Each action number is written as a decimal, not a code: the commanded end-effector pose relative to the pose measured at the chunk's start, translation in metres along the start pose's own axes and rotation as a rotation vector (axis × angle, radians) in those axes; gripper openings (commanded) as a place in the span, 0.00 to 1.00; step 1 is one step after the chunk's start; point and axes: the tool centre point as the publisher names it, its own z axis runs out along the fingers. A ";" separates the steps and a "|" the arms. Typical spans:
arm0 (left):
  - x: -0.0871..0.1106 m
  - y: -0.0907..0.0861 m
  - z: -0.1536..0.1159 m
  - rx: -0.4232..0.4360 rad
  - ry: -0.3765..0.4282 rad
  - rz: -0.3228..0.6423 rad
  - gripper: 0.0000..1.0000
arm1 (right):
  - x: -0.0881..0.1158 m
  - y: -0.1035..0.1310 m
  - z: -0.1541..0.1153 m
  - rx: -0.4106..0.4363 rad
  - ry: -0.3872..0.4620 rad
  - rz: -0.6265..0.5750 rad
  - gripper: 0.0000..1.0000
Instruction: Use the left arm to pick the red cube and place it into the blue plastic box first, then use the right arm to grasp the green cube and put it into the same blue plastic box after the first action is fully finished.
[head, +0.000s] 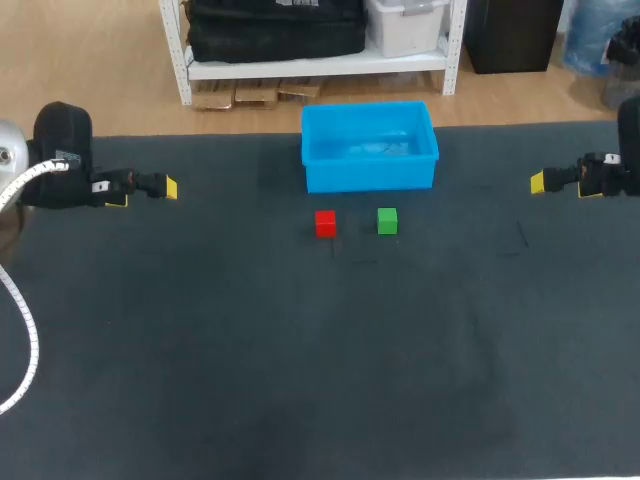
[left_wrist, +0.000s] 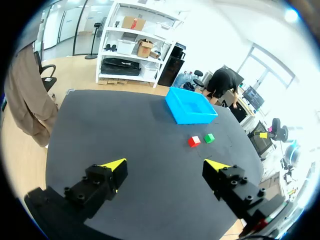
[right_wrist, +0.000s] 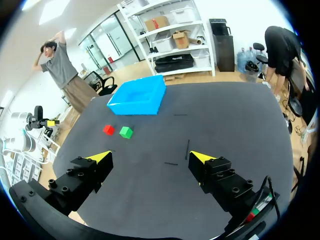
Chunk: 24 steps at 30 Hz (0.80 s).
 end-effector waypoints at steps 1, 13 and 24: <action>0.000 0.002 0.000 0.010 -0.009 0.002 1.00 | 0.000 0.000 0.000 0.000 0.001 0.000 1.00; -0.007 -0.007 0.004 -0.026 0.016 0.005 1.00 | 0.000 0.000 0.000 0.000 0.001 0.000 1.00; -0.023 -0.019 0.010 -0.104 0.113 0.014 1.00 | 0.000 0.000 0.000 0.000 0.001 0.000 1.00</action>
